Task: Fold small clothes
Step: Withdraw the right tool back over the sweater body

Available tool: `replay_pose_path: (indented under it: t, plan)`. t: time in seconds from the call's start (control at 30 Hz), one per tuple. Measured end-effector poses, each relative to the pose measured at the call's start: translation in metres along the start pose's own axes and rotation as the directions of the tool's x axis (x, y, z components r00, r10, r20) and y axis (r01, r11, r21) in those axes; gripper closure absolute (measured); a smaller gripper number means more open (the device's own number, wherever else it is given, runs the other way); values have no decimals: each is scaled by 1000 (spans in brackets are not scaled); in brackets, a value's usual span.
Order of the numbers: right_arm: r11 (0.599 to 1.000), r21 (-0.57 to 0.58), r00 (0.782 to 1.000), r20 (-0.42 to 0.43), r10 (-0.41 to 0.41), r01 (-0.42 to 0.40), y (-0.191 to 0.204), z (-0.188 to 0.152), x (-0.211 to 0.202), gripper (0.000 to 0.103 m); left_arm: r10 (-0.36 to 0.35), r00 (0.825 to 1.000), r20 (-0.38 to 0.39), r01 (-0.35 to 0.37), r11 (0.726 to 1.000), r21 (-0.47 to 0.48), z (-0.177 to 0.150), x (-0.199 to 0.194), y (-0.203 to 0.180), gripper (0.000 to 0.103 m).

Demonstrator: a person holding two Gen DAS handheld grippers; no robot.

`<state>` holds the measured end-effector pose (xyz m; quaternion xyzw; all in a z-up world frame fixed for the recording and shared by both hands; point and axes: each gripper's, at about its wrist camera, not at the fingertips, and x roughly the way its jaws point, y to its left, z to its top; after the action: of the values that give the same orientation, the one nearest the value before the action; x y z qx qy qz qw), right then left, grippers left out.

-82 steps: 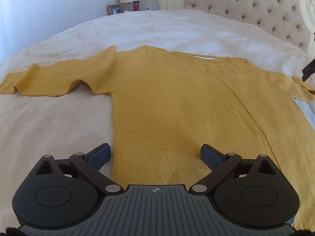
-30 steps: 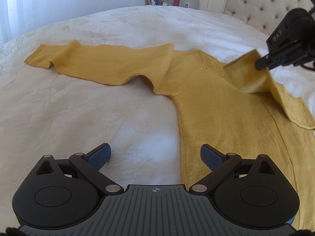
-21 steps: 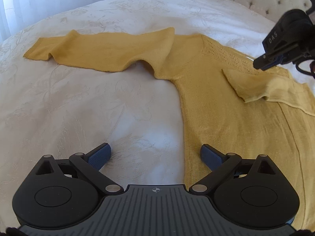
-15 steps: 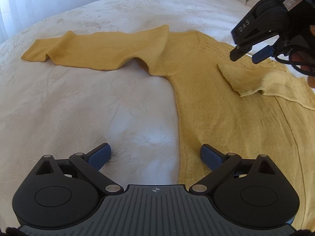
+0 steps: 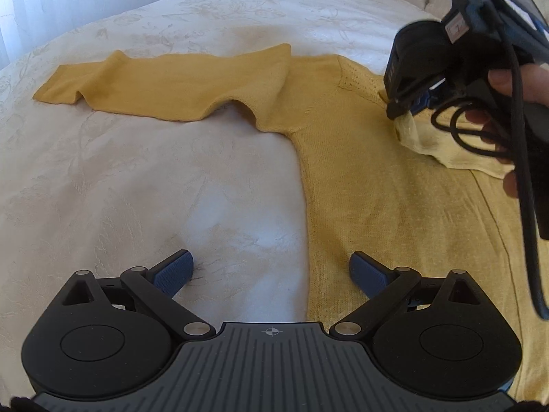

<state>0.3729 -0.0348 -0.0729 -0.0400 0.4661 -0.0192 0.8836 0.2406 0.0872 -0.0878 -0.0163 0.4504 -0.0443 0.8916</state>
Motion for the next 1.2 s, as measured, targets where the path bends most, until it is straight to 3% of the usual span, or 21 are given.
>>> replay_pose_path:
  t: [0.13,0.3,0.4,0.53,0.63,0.8,1.07,1.2]
  plan:
    - [996,56,996,62,63,-67,2,27,-11,91,-6,1000,-4,6,1000,-10,0,0,0,4]
    - [976,138,986,38,163,-167,7,40,8,89,0,1000,-9,0,1000,-5,-1,4,0,4]
    - [961,174,976,-13,219,-214,4,35,24,77,5,1000,-5,-5,1000,6,-2,5,-1,4]
    - [953,191,971,9,240,-237,-10,19,14,61,12,1000,1,-12,1000,19,-4,5,-4,4]
    - [963,152,975,37,219,-222,-29,6,-11,60,13,1000,7,-14,1000,27,-5,3,-5,4]
    - [965,157,977,27,209,-211,-79,-37,-47,50,6,1000,15,-6,998,55,-7,-2,-11,4]
    - [965,204,983,-47,177,-164,-139,-139,-79,50,-23,1000,3,23,999,40,-35,-36,-22,4]
    - [977,177,985,-101,137,-118,-152,-195,-95,50,-31,999,-32,34,995,89,-62,-56,-33,4]
